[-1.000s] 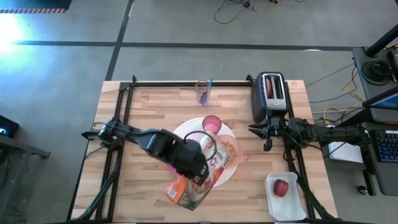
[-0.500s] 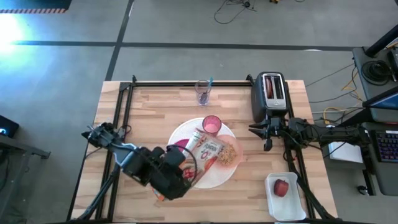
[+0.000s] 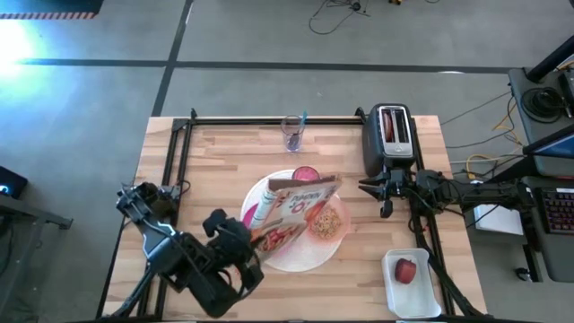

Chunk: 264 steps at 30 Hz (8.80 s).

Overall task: Arrange a breakfast setting
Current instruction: Pour the cereal from the cereal box into the orange bowl, then put the toasted bread on the pink plate

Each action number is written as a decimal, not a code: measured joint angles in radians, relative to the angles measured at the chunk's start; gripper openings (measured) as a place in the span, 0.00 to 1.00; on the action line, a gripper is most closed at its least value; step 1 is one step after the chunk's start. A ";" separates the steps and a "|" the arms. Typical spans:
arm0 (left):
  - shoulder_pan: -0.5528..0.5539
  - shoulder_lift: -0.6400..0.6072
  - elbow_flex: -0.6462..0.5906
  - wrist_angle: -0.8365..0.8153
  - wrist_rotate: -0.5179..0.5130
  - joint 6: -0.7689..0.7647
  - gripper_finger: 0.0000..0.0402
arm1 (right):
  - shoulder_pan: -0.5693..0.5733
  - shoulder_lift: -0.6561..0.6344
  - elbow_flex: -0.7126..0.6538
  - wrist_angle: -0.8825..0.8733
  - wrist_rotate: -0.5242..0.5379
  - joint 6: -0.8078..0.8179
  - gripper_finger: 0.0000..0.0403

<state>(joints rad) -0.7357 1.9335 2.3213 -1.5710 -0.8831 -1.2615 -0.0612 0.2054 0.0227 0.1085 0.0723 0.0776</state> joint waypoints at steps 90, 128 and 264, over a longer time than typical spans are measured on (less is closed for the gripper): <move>0.593 -0.618 -1.898 0.244 -0.362 -0.948 0.00 | 0.000 0.000 0.000 0.000 0.000 -0.001 0.17; 0.796 -0.622 -1.701 0.169 -0.199 -0.713 0.51 | 0.000 0.000 0.000 0.000 0.000 0.000 0.17; 0.261 -0.282 -0.962 1.108 0.143 0.602 0.60 | 0.000 0.000 0.000 0.001 0.000 0.003 0.17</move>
<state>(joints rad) -0.4748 1.6516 1.3594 -0.4633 -0.7406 -0.6598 -0.0612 0.2058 0.0227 0.1091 0.0719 0.0804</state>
